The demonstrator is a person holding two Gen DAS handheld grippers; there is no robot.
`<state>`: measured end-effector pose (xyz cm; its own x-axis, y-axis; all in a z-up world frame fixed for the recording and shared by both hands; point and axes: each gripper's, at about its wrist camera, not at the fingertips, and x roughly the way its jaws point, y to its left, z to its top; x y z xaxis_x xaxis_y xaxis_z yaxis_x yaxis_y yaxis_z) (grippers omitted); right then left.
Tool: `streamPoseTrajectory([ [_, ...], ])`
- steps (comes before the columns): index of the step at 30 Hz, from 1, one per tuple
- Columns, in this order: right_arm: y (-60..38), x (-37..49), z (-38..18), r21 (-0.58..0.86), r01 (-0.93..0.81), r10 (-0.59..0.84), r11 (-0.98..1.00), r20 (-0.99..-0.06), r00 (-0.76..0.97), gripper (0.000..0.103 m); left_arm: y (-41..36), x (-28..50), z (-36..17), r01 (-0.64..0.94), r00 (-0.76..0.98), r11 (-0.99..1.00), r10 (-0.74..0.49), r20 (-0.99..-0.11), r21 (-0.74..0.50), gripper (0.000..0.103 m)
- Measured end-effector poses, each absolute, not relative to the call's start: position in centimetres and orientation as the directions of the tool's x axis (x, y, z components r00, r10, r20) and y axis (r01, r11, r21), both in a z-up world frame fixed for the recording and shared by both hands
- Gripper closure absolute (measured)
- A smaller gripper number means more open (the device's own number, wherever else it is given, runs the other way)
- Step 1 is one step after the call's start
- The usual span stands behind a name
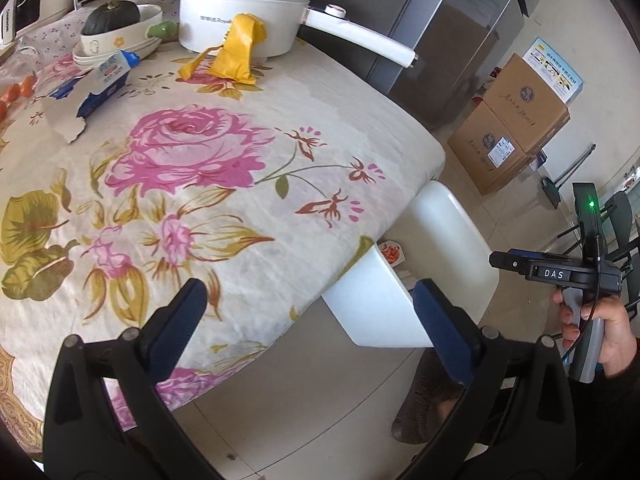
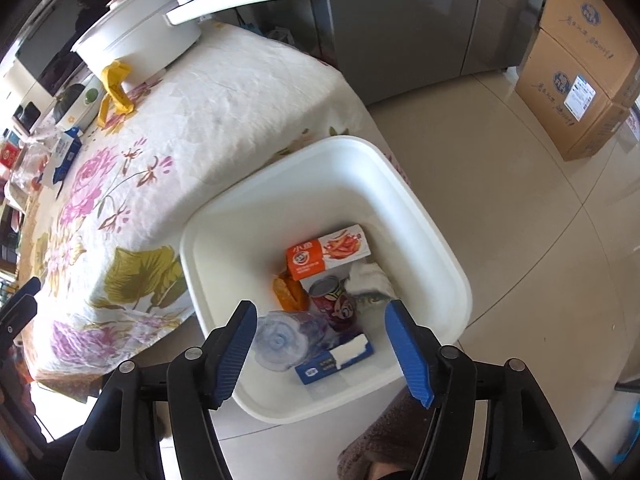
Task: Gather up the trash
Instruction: 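Move both grippers back over the table toward the milk carton and yellow bag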
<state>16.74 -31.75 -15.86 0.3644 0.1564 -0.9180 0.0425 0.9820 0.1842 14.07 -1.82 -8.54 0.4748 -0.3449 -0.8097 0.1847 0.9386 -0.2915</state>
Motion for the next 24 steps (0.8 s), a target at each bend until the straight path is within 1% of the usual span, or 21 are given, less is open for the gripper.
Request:
streamPoseTrajectory([
  [7,-29.0,17.2,-14.5,0.187,-0.005,0.174,0.982,-0.904,0.391,0.029,1.7,13.1,-7.7,0.132,0.503,0.945,-0.323,-0.802,-0.298,0.001],
  [24,-20.8,20.1,-12.6,0.215,-0.083,0.23,0.973,-0.878,0.419,0.025,9.8,12.0,-7.1,-0.026,0.559,0.947,-0.253,-0.79,-0.322,0.001],
])
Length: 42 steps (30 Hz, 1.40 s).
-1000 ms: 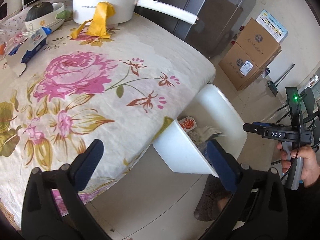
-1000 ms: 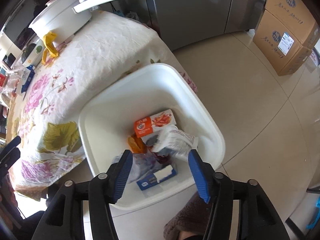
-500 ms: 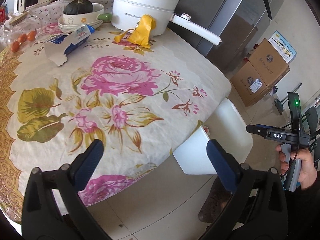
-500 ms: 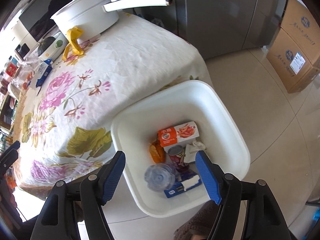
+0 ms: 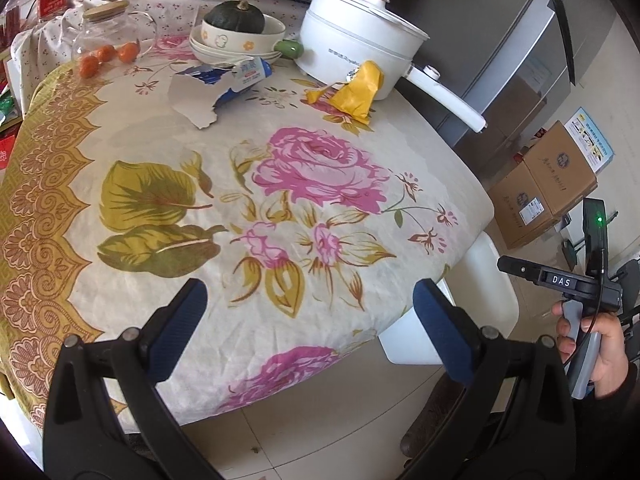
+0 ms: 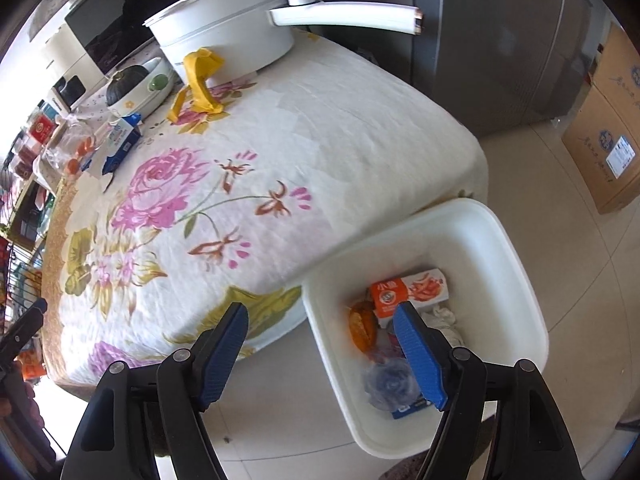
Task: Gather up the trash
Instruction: 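Move both grippers back over the table toward the milk carton and yellow bag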
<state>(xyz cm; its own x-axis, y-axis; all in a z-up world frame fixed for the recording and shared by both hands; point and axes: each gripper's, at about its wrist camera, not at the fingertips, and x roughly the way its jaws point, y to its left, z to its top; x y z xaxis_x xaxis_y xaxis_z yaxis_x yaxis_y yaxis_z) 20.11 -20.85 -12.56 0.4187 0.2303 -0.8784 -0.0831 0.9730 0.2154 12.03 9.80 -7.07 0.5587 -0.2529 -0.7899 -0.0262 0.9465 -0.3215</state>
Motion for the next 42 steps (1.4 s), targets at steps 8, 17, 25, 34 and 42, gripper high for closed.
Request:
streamPoseTrajectory([
  [8,-17.4,21.8,-11.8,0.209,-0.087,0.226,0.974,-0.861,0.456,0.025,13.0,12.6,-7.9,-0.133,0.553,0.938,-0.197,-0.809,-0.32,0.001],
  [17,-14.2,26.3,-10.8,0.225,-0.086,0.235,0.971,-0.814,0.531,0.024,16.4,15.6,-8.0,-0.221,0.575,0.929,-0.121,-0.809,-0.296,0.001],
  [25,-9.9,31.4,-11.1,0.189,-0.176,0.258,0.966,-0.725,0.638,0.024,18.6,20.9,-8.2,-0.111,0.657,0.973,-0.08,-0.749,-0.2,0.001],
  [34,-6.2,37.3,-13.0,0.224,-0.218,0.312,0.95,-0.707,0.634,0.024,21.5,27.5,-8.9,-0.049,0.716,0.963,-0.15,-0.682,-0.263,0.001],
  [42,-4.9,41.0,-13.1,0.26,-0.234,0.35,0.937,-0.677,0.648,0.024,22.1,33.6,-9.7,0.021,0.655,0.96,-0.224,-0.721,-0.279,0.001],
])
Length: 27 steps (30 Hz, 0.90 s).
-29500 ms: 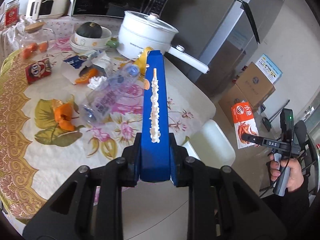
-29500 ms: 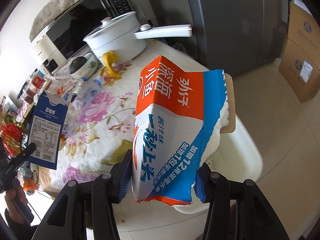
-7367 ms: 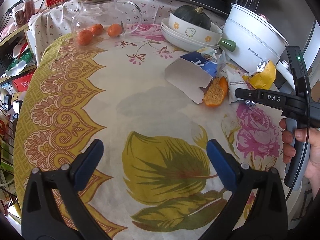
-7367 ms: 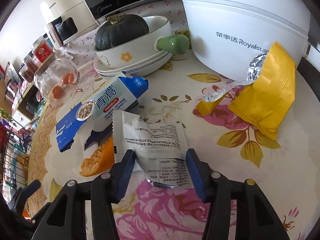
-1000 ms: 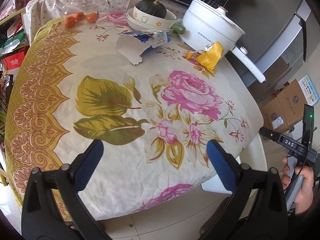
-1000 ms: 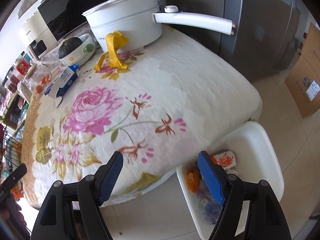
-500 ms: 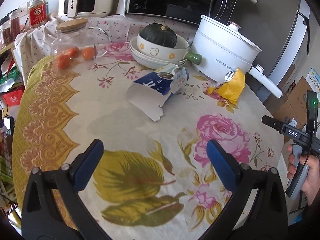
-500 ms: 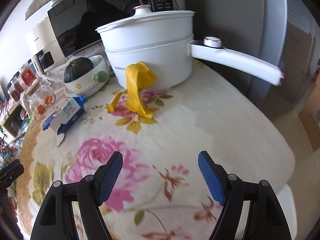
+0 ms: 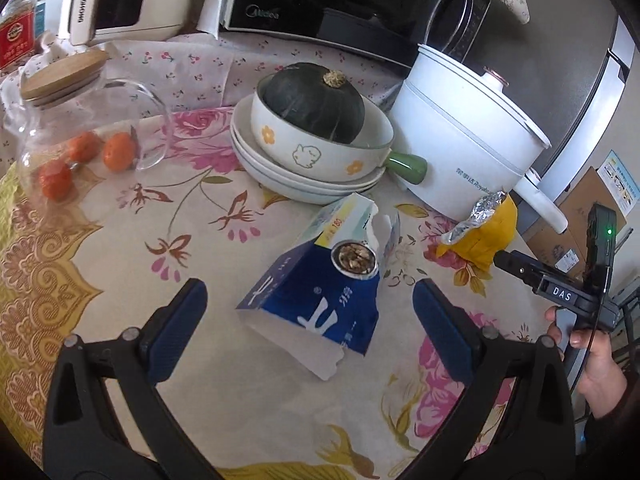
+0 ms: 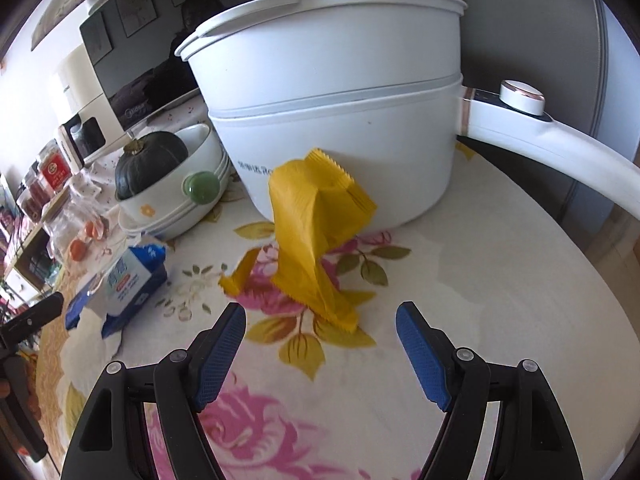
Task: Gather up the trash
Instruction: 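Move both grippers back over the table toward the milk carton and yellow bag, then grasp the blue milk carton with the left gripper while the right grasps the yellow bag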
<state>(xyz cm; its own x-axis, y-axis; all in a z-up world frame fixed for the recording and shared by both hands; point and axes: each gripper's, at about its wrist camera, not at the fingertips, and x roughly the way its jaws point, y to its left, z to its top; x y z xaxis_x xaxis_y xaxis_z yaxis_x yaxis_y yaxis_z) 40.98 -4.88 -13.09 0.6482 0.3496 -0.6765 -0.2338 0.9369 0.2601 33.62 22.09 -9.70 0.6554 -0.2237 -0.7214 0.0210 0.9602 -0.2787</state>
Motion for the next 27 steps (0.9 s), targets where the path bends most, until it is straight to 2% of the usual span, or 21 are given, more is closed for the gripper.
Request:
streamPoseTrajectory([
  [6,-4.2,42.6,-13.8,0.289,-0.235,0.372,0.928,-0.668,0.645,0.027,19.9,35.8,-11.5,0.099,0.594,0.965,-0.254,-0.763,-0.243,0.001],
  [11,-3.5,43.4,-14.7,0.291,-0.237,0.375,0.927,-0.674,0.637,0.041,18.4,36.3,-12.8,0.12,0.576,0.977,-0.212,-0.789,-0.174,0.001],
  [13,-3.5,43.5,-14.9,0.295,-0.238,0.378,0.926,-0.675,0.633,0.049,18.0,36.3,-13.2,0.117,0.577,0.981,-0.196,-0.793,-0.156,0.003],
  [14,-3.4,43.7,-15.0,0.295,-0.238,0.378,0.925,-0.677,0.631,0.051,17.9,36.4,-13.4,0.117,0.575,0.983,-0.184,-0.797,-0.142,0.008],
  [15,-3.4,43.6,-15.0,0.292,-0.238,0.376,0.926,-0.678,0.631,0.057,17.7,36.4,-13.6,0.116,0.574,0.985,-0.173,-0.8,-0.13,0.016],
  [17,-3.8,43.5,-15.1,0.285,-0.239,0.372,0.928,-0.68,0.632,0.068,17.3,36.6,-13.9,0.113,0.569,0.985,-0.17,-0.804,-0.128,0.027],
  [19,-4.1,43.4,-15.0,0.283,-0.245,0.374,0.927,-0.68,0.631,0.088,17.0,36.2,-13.9,0.109,0.587,0.988,-0.156,-0.795,-0.113,0.032],
  [22,-4.6,42.9,-14.4,0.285,-0.258,0.385,0.923,-0.672,0.632,0.093,16.6,35.7,-13.6,0.096,0.599,0.988,-0.156,-0.785,-0.123,0.044],
  [23,-4.8,42.6,-14.1,0.283,-0.26,0.384,0.923,-0.67,0.635,0.094,16.6,35.6,-13.6,0.093,0.6,0.987,-0.163,-0.783,-0.135,0.05],
  [27,-6.1,41.1,-12.9,0.287,-0.262,0.389,0.921,-0.664,0.639,0.096,15.8,33.9,-13.0,0.074,0.593,0.986,-0.166,-0.788,-0.153,0.052],
])
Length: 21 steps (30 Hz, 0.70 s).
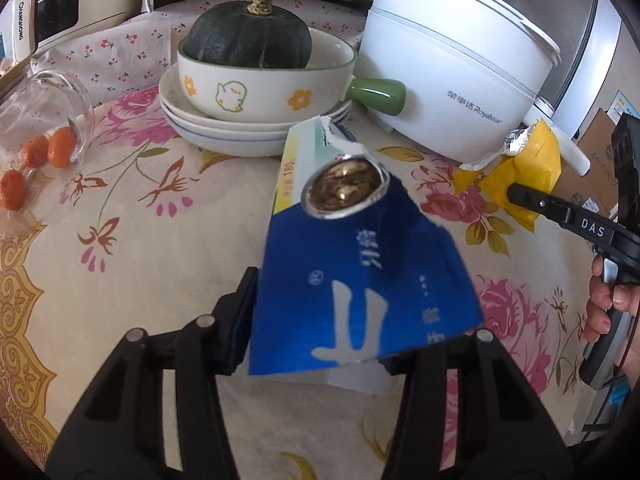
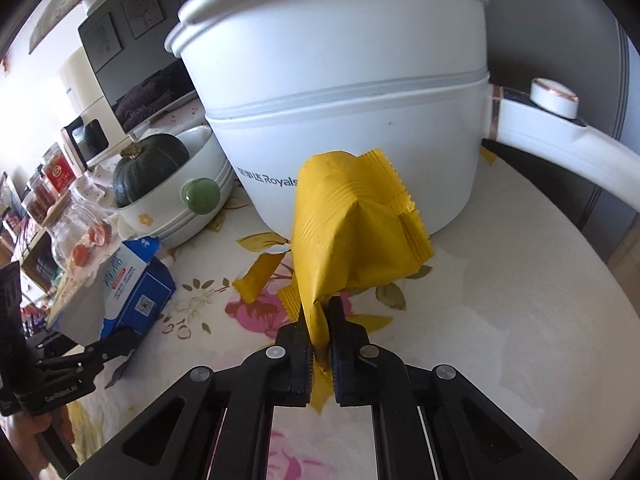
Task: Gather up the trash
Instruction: 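Grasp the blue milk carton with the left gripper while the right grasps the yellow bag, then carry milk carton and yellow bag over the white bin and release both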
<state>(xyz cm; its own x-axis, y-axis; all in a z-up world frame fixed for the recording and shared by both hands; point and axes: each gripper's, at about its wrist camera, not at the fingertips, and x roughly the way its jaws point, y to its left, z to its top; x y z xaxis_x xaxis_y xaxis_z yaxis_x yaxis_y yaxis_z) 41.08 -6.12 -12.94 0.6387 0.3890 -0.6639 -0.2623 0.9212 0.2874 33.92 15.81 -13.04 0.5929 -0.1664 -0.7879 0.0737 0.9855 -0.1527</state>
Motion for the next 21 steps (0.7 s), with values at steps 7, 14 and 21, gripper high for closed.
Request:
streamPoseTrajectory([
  [7,-8.5,36.9,-10.7,0.279,-0.263,0.383,0.924,-0.664,0.642,0.096,13.9,29.6,-11.4,0.079,0.59,0.982,-0.183,-0.787,-0.169,0.052],
  [14,-10.3,32.2,-9.2,0.257,-0.267,0.37,0.929,-0.674,0.64,0.096,12.6,25.2,-9.4,0.092,0.599,0.978,-0.205,-0.774,-0.187,0.052],
  [21,-11.5,27.4,-8.3,0.246,-0.28,0.371,0.928,-0.683,0.629,0.096,11.5,20.6,-8.1,0.089,0.604,0.974,-0.218,-0.766,-0.207,0.052],
])
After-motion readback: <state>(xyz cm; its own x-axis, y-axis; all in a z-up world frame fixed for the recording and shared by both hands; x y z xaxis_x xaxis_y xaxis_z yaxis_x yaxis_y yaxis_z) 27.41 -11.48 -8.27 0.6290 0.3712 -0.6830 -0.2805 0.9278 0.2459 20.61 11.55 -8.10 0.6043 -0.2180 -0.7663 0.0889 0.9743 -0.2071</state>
